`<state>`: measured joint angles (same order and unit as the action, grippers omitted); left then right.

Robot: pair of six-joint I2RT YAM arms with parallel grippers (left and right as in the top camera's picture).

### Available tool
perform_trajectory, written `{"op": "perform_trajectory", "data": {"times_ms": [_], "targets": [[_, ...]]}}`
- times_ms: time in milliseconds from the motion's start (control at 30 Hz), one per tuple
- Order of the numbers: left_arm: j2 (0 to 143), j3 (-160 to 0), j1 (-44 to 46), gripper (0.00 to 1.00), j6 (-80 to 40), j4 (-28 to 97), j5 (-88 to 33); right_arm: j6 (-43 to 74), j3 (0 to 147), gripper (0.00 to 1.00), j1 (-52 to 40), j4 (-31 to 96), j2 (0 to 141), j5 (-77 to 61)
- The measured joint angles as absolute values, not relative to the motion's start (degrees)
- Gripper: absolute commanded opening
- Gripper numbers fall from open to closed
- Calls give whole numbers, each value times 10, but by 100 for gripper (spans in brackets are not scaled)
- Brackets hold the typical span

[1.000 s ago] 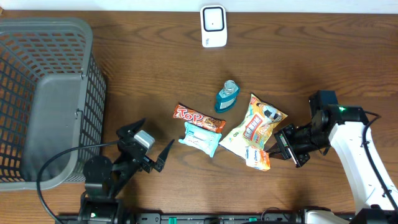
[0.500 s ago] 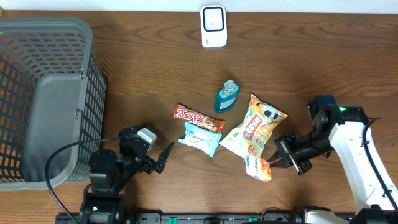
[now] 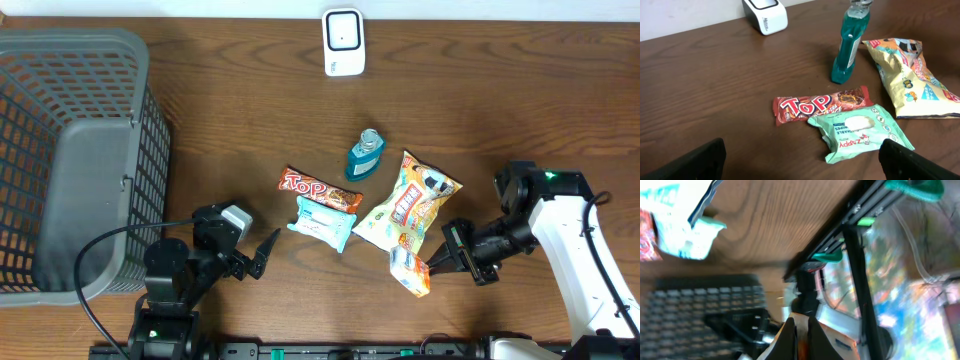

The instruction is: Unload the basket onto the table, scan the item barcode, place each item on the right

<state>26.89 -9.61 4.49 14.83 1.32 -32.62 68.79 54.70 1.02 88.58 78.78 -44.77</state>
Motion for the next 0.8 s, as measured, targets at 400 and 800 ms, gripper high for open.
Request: {"op": "perform_trajectory", "data": {"times_ms": [400,800], "targets": [[269,-96,45,98,148,13,-326,919,547,2,-68,692,788,-462],[269,-96,45,98,148,13,-326,988,547,1,-138,641,788,-471]]}}
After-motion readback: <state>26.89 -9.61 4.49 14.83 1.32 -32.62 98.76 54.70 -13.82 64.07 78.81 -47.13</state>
